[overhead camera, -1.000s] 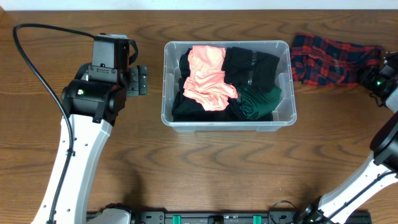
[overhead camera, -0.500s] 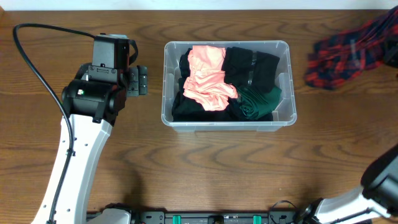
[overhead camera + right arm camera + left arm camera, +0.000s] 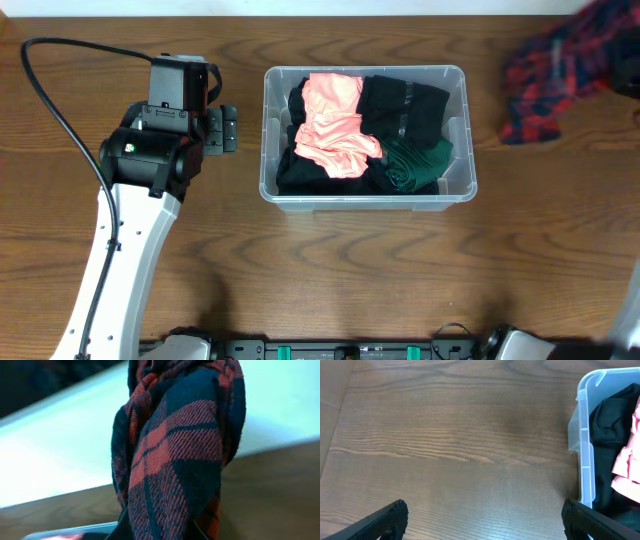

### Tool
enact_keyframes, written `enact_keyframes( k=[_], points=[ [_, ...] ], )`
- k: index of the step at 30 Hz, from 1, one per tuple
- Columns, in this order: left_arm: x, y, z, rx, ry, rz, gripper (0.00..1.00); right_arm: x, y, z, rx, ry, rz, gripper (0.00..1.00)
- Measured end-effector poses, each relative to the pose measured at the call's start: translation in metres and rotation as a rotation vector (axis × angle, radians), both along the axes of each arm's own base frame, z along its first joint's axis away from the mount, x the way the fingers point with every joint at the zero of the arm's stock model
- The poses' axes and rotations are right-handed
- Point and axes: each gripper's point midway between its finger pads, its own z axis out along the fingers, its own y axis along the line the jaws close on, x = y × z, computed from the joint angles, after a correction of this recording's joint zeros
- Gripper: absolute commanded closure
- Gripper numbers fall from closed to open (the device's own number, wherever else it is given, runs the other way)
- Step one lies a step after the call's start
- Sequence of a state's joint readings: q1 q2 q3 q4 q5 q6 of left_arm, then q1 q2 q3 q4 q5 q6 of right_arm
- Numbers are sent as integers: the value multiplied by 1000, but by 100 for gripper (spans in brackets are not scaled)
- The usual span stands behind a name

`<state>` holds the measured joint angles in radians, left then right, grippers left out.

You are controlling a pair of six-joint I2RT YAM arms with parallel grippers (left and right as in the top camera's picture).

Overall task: Pack container
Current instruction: 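Lift the plaid shirt and carry it over the bin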

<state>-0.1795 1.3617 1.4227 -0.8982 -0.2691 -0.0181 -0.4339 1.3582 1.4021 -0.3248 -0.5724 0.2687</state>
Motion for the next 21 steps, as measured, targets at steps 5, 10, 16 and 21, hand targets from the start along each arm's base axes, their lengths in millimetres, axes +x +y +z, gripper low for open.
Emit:
enact_keyframes(
  k=[5,10,16,21],
  points=[
    [0,0,0,0,0,1,2,-32,76,52,1,-113,131,99],
    [0,0,0,0,0,1,2,-53,139,72,37,-154,261,99],
    [0,0,0,0,0,0,2,-40,200,49,92,-72,353,99],
    [0,0,0,0,0,1,2,-18,251,27,157,-17,408,99]
  ],
)
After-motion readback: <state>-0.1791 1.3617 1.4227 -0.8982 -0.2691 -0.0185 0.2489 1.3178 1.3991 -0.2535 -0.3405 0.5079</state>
